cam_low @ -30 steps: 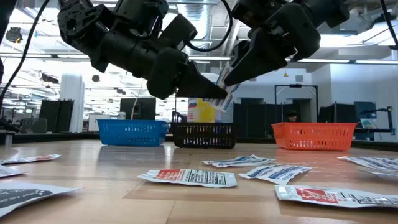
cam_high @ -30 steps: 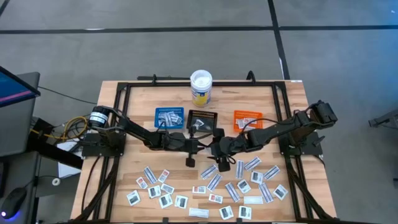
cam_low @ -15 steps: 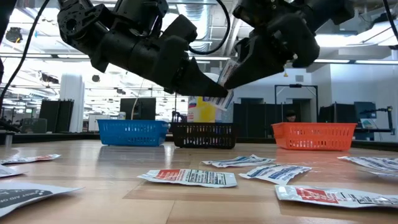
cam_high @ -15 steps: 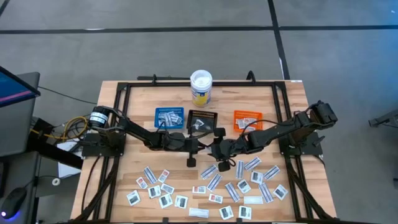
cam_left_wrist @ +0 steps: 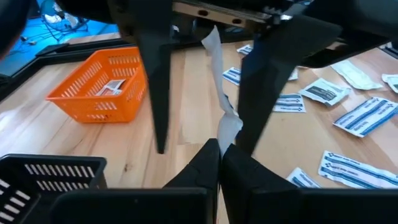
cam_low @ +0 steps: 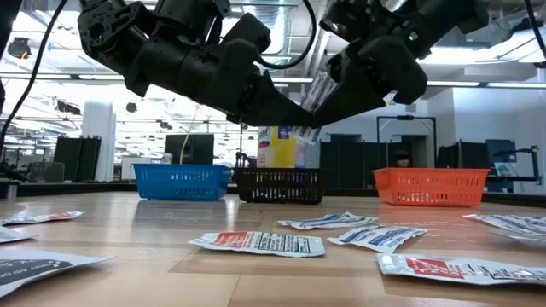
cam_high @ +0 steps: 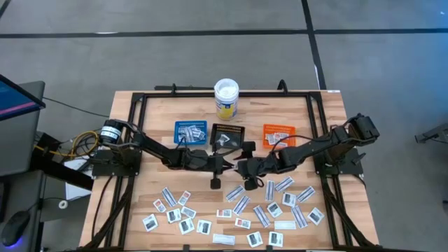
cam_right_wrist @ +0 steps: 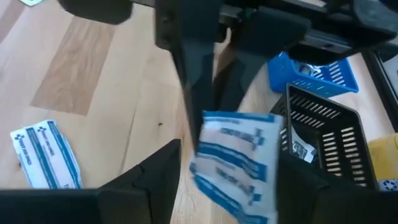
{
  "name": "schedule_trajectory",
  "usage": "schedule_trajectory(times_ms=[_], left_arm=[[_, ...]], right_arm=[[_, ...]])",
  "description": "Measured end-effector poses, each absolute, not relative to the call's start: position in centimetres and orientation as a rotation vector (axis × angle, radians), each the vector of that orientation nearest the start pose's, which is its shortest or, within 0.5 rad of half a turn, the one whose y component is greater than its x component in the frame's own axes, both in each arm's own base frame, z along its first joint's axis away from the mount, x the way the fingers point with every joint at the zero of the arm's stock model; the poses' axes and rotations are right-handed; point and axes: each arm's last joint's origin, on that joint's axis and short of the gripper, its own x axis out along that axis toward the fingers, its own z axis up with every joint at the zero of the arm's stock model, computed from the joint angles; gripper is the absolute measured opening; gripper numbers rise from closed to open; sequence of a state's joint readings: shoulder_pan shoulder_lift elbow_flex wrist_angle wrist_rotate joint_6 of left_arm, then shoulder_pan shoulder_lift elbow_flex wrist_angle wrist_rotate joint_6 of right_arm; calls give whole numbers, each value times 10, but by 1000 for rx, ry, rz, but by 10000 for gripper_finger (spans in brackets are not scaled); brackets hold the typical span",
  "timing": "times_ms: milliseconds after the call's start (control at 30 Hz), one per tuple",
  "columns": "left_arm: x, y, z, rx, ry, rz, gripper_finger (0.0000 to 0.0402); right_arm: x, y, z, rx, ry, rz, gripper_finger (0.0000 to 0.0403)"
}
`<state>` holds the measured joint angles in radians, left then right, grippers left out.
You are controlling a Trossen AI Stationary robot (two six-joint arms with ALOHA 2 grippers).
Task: Pick & Place First Aid Supplies
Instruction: Put the blue bandage into the blue bin
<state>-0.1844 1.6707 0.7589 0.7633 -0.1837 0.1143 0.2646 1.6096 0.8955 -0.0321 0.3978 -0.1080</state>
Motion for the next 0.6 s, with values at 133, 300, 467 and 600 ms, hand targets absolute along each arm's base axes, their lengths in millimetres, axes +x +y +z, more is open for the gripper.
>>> schedule_trajectory(times_ms=[133,300,467,600], left_arm=[[334,-57,194,142,151,-6,6],[334,-57,194,143,152,-6,10],[334,-57,194,144,159,-5,6],[333,-56,191,148,178,-5,9]], right_arm=[[316,75,188,-347,713,-87,189],[315,75,188,-349,712,-80,171],[315,77,188,-352,710,-74,154],[315,79,188,-358,709,-66,145]])
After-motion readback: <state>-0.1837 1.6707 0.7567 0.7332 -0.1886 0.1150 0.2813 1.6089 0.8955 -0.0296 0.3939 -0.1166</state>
